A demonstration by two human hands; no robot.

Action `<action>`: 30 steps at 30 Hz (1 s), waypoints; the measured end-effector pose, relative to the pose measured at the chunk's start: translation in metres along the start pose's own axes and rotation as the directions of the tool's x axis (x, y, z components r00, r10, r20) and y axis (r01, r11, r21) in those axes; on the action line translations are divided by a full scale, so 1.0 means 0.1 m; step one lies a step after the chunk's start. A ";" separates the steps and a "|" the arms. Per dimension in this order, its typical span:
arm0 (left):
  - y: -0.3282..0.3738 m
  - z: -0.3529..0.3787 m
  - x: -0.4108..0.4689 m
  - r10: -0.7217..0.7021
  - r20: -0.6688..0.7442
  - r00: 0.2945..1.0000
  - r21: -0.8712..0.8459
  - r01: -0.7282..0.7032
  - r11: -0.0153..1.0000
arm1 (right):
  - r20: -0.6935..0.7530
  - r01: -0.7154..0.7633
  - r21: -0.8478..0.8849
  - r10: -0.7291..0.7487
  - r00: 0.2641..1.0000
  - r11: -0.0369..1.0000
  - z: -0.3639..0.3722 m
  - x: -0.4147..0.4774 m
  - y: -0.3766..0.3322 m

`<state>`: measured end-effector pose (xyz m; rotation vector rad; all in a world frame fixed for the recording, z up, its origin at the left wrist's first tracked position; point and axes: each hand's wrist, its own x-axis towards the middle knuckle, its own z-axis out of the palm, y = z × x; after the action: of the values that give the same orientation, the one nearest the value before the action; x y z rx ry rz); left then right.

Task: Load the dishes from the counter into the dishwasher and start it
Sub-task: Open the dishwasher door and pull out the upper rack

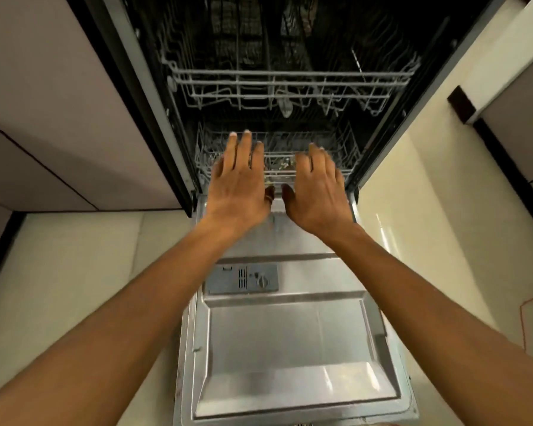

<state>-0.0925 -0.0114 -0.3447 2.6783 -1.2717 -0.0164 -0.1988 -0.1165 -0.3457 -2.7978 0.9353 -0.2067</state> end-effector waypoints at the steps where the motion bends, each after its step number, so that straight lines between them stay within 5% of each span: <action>1: -0.03 -0.06 0.14 0.020 -0.023 1.000 0.029 -0.019 0.999 | -0.024 0.007 -0.004 -0.007 1.000 1.000 -0.09 0.14 0.00; 7: -0.23 -0.42 0.91 0.108 -0.113 0.988 0.177 -0.087 0.980 | -0.075 0.077 -0.104 -0.086 0.994 0.992 -0.46 0.99 0.03; 16: -0.26 -0.63 1.67 -0.037 0.175 0.984 0.239 -0.006 0.971 | 0.134 0.101 -0.236 -0.071 0.988 0.967 -0.51 1.80 -0.06; 30: -0.17 -0.51 1.55 -0.093 0.149 0.985 0.027 0.090 0.996 | 0.096 0.045 -0.155 -0.030 0.995 0.987 -0.44 1.64 0.02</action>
<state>0.0235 -0.1122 -0.2873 2.7968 -1.1937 -0.2218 -0.0784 -0.2234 -0.2910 -2.9410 0.9155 -0.0074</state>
